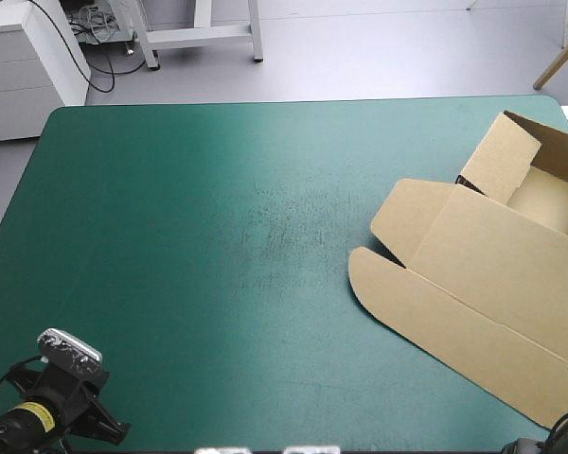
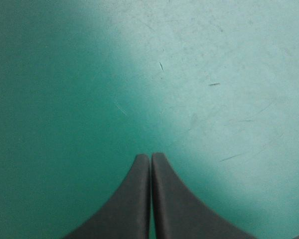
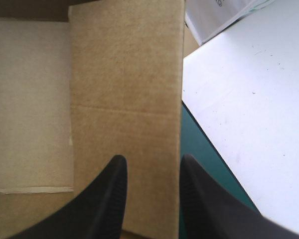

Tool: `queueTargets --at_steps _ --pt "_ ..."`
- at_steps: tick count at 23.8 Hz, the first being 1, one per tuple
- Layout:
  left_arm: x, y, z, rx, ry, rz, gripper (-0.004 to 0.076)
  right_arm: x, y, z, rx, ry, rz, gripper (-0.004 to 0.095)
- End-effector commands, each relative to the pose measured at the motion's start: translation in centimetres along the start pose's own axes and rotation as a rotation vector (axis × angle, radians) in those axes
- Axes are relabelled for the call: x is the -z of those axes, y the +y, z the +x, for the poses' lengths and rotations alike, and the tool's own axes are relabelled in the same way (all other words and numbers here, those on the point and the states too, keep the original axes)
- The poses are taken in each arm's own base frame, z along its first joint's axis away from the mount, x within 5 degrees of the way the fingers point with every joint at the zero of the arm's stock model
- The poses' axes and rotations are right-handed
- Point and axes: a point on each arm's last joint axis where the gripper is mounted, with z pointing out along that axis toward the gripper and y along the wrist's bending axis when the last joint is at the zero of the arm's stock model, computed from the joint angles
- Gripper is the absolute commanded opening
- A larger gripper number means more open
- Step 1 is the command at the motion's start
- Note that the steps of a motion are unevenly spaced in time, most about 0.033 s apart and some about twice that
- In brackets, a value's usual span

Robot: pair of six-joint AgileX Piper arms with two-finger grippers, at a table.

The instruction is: Fold the box

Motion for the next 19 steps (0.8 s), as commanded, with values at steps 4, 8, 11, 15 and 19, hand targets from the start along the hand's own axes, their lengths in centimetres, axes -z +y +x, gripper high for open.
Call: queueTargets --at_steps 4,8,11,15,19 --pt "0.5 0.2 -0.9 0.007 -0.062 -0.011 -0.0010 7.2 -0.6 0.6 -0.017 -0.191 -0.022 0.0337" --pt "0.5 0.2 -0.9 0.007 -0.062 -0.011 -0.0010 9.6 0.2 2.7 0.020 -0.217 -0.121 0.0336" --pt "0.5 0.2 -0.9 0.007 -0.062 -0.011 -0.0010 11.9 1.1 6.2 0.072 -0.230 -0.220 0.0172" --pt "0.5 0.2 -0.9 0.007 -0.062 -0.011 -0.0010 15.0 2.1 13.4 0.108 -0.271 -0.298 -0.0010" --pt "0.5 0.2 -0.9 0.007 -0.062 -0.011 -0.0010 16.7 3.6 21.4 0.235 -0.379 -0.363 -0.0013"
